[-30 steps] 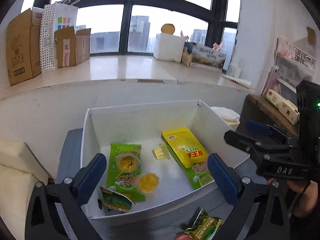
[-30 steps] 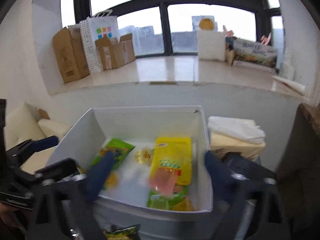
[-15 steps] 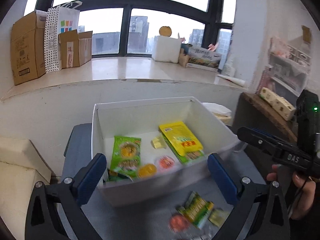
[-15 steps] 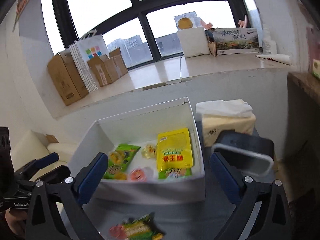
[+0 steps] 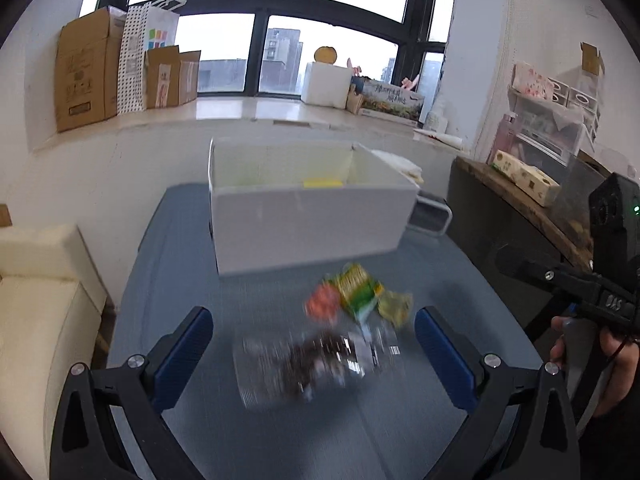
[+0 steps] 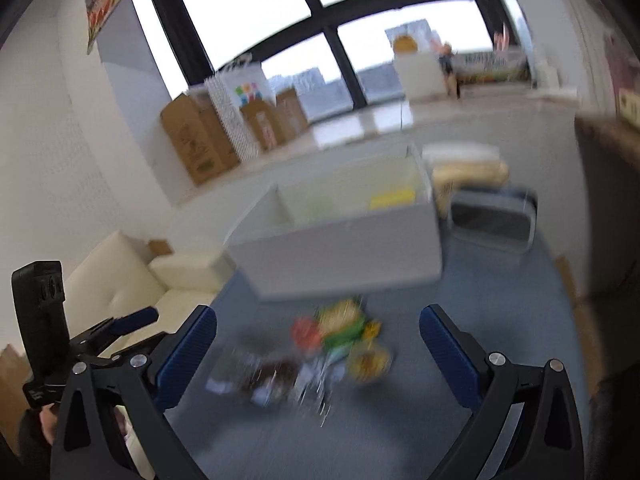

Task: Organize snacks
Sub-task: 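Grasp the last cartoon-lid jelly cup with the right gripper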

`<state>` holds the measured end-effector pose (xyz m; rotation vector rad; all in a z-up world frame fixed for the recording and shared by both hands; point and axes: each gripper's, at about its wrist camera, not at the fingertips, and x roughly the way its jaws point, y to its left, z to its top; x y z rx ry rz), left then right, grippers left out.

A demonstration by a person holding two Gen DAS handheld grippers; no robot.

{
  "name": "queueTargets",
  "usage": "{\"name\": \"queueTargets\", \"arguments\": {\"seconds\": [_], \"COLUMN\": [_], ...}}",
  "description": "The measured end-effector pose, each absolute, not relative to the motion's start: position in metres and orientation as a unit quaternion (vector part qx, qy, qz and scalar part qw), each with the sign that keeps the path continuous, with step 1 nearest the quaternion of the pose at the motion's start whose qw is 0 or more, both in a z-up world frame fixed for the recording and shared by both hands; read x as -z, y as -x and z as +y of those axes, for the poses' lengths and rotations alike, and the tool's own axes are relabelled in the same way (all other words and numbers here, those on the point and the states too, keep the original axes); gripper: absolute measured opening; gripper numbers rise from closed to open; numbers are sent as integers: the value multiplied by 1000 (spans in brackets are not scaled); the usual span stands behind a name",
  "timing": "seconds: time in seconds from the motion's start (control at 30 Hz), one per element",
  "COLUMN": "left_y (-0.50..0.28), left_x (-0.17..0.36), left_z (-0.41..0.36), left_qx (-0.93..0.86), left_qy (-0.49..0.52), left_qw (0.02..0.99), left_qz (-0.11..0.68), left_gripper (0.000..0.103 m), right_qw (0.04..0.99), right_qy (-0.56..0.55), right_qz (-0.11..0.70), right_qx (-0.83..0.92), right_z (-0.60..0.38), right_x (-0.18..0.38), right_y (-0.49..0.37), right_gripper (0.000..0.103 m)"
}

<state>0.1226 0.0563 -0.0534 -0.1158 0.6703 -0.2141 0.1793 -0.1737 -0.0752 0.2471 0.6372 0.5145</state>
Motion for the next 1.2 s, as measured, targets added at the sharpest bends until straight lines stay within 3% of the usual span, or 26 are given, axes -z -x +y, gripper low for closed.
{"name": "queueTargets", "arguments": {"seconds": [0.37,0.93,1.0,1.03,1.2], "left_y": [-78,-78,-81,-82,-88], "left_x": [65,80,83,86,94], "left_z": [49,58,61,63,68], "left_qx": [116,107,104,101,95], "left_qy": [79,77,81,85,96], "left_qw": [932,925,923,923,919], "left_qz": [334,357,360,363,371], "left_gripper": [103,103,103,103,103], "right_qw": [895,884,878,882,882], "right_qy": [-109,-51,-54,-42,-28], "right_qz": [350,414,426,422,424], "right_qx": [-253,-209,-213,-204,-206], "right_z": [-169,-135,-133,-132,-131], "right_x": [126,179,183,181,177], "right_y": [-164,-258,-266,-267,-268], "right_gripper": [103,102,81,52,50]}}
